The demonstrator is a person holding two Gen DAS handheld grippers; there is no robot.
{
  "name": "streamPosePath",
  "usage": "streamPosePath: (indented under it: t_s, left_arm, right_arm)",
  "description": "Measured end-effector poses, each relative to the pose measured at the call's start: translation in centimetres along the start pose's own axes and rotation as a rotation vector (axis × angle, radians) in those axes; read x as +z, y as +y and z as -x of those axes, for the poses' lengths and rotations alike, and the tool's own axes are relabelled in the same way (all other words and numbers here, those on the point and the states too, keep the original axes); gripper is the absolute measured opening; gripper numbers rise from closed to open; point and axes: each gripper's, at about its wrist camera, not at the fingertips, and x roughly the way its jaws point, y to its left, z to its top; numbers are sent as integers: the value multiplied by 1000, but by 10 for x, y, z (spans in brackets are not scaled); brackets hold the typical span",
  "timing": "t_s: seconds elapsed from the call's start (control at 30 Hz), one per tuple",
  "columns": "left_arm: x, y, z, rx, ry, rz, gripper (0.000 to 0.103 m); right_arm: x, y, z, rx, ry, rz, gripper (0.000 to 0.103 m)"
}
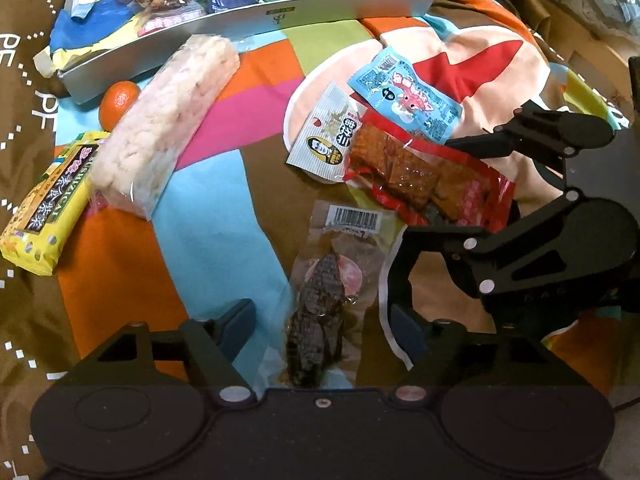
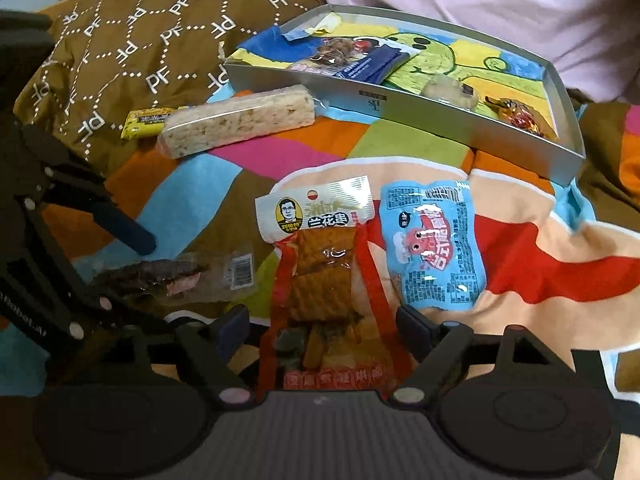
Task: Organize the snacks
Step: 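Close the left tool on the jerky packet while the right tool grasps the red packet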
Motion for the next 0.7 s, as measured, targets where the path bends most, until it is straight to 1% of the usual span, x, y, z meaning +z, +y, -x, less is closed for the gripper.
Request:
streamPosePath:
  t_s: [0.03, 0.07, 0.1, 0.13, 0.23, 0.4, 0.53, 0.6, 0.7]
  left_arm:
    - [-1, 0, 1, -12, 0, 1, 60]
    - [-1, 1, 2, -23, 1, 3, 57]
    - [-2, 1, 2, -29, 2, 5, 51]
    - [-3, 1, 3, -37, 4, 6, 48]
    - [-6, 1, 5, -40, -2, 24, 47]
    - [-14, 2, 13, -12, -47, 121, 46]
    - [-26, 4, 20, 55, -96, 205, 46]
    - [-28, 4, 23, 110, -112, 246, 46]
    - [-27, 4, 24, 158, -130, 297, 46]
  right_arm:
    - [0, 0, -1, -3, 1, 5, 85]
    - [0, 1, -1, -5, 2, 8, 85]
    - [0, 1, -1, -6, 2, 9, 85]
    - [0, 0, -1, -7, 2, 8, 85]
    - [-1, -1, -1, -10, 1, 2, 85]
    - [-2, -2, 0, -14, 4, -1, 85]
    - [-3, -2, 0, -6, 5, 0, 86]
    - [-4, 0, 0, 0, 3, 6, 87]
    - [-4, 5, -3, -12, 4, 31, 89]
